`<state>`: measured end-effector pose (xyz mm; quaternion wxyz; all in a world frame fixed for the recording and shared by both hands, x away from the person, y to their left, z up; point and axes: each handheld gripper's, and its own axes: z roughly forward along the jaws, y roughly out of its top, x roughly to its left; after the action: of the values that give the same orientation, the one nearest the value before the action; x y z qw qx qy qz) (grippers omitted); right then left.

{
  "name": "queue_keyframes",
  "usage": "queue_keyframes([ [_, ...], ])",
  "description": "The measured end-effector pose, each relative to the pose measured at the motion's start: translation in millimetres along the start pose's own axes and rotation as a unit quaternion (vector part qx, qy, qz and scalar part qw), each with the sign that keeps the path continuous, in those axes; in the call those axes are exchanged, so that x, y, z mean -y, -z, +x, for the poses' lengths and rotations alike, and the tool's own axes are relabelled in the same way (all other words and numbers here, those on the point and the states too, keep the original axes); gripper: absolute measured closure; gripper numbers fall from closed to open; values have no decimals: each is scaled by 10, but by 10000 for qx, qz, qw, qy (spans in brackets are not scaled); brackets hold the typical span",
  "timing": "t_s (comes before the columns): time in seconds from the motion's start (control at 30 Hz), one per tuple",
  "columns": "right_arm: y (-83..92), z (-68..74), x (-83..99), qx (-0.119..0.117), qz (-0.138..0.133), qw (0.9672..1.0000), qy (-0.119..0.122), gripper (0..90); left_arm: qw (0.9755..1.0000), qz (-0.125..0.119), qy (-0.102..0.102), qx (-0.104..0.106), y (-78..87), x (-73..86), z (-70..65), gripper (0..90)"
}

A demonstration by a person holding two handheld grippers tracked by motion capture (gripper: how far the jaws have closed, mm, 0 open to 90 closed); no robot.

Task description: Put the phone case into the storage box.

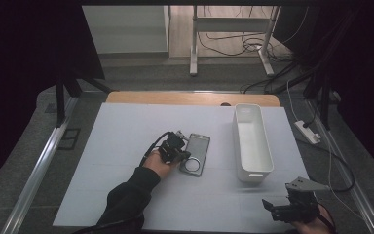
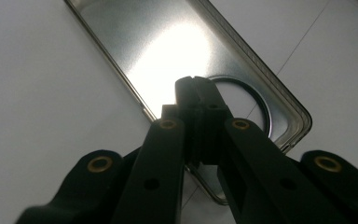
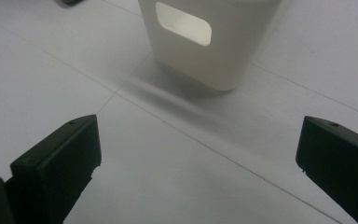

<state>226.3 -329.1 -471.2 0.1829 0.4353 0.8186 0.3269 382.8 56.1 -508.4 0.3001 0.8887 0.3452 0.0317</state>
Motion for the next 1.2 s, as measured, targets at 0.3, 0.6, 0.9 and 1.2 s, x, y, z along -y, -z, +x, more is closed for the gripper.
queue_keyframes([
  [0.3,1,1,0,0,0,10000,5,3,9999,114,-64,-112,-41,36,-58,892],
  [0.6,-1,2,0,0,3,10000,5,4,9999,108,-28,-58,7,153,-73,892],
  [0.9,-2,4,-1,2,8,10000,18,4,9997,158,2,-197,65,242,-36,892],
  [1.2,-5,4,-2,3,17,10000,20,5,9991,121,231,-332,168,318,145,892],
])
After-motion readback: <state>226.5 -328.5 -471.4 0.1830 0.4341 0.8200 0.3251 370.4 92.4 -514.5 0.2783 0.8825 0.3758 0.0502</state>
